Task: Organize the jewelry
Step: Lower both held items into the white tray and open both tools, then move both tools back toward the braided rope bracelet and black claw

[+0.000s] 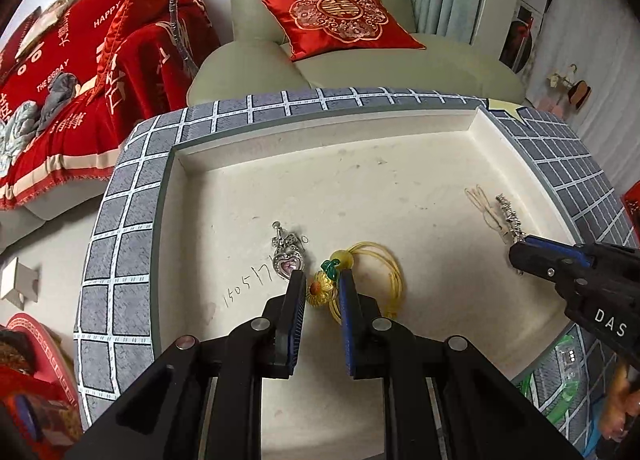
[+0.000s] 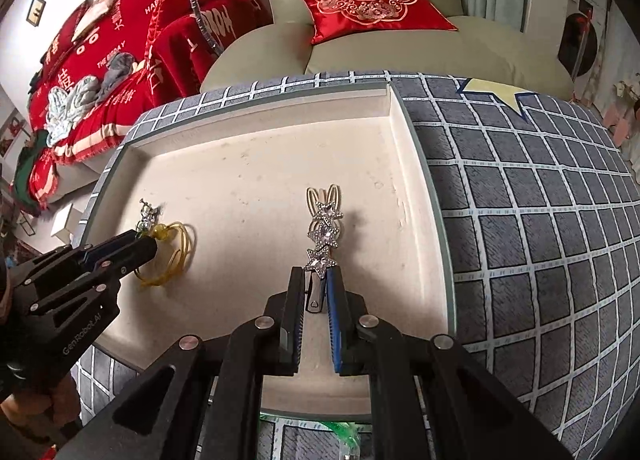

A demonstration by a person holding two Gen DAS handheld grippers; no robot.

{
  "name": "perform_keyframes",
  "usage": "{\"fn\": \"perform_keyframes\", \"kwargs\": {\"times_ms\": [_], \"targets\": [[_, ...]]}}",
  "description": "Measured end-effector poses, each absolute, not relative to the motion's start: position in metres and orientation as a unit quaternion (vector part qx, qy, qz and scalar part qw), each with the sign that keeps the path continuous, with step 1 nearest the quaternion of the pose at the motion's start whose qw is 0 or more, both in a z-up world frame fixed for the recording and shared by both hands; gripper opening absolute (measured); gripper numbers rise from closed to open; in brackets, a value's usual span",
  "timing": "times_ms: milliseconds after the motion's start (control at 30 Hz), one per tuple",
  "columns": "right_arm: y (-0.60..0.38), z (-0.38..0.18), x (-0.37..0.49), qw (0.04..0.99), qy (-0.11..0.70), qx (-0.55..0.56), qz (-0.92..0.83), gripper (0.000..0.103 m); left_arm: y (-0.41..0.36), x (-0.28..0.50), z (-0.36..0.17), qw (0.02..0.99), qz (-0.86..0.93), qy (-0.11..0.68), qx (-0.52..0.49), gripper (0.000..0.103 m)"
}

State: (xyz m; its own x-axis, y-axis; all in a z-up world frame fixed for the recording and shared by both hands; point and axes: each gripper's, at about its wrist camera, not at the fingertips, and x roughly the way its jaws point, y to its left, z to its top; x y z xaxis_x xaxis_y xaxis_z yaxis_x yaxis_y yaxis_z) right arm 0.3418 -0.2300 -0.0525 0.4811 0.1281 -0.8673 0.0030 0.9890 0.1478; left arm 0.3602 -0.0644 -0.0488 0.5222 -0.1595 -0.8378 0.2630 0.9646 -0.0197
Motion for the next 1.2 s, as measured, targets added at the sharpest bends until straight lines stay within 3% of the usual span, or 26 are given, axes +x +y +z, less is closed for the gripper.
{"fn": "perform_keyframes", "kwargs": {"times_ms": [67,133,167,200,800,833,867,1100,1133,1200], "targets": [[-0.23,-0.054,0.343,0.855,0.512,0.067,0.036,0.016,-0.065,0.359,-0.049,0.872,-0.117,0.472,0.06,0.033],[-0.231,-0.054,0.343,0.854,0.513,0.072,0.035,0.038,-0.065,0.359,-0.049,0.871,-0.117,0.473,0.06,0.033],[-0.232,-0.054,0.342,0.855,0.512,0.074,0.035,0.056,-0.065,0.358,-0.049,0.871,-0.118,0.473,0.059,0.033],[-0.233,-0.052,0.341,0.858,0.507,0.078,0.038,0.06,-0.065,0.358,-0.049,0.871,-0.117,0.474,0.058,0.033],[-0.241,-0.01,0.299,0.877,0.458,0.135,0.055,0.061,-0.061,0.355,-0.049,0.875,-0.11,0.468,0.059,0.034],[-0.242,-0.009,0.298,0.877,0.457,0.137,0.053,0.061,-0.06,0.355,-0.049,0.875,-0.11,0.468,0.058,0.061],[-0.243,-0.009,0.296,0.877,0.456,0.14,0.052,0.061,-0.059,0.354,-0.048,0.877,-0.108,0.465,0.055,0.102],[-0.249,-0.005,0.282,0.877,0.455,0.149,0.049,0.062,-0.058,0.347,-0.036,0.893,-0.1,0.435,0.057,0.103],[-0.25,-0.004,0.28,0.877,0.455,0.151,0.048,0.064,-0.056,0.346,-0.034,0.895,-0.098,0.432,0.056,0.103],[-0.253,-0.001,0.274,0.878,0.451,0.155,0.047,0.081,-0.052,0.339,-0.027,0.901,-0.095,0.419,0.058,0.103]]}}
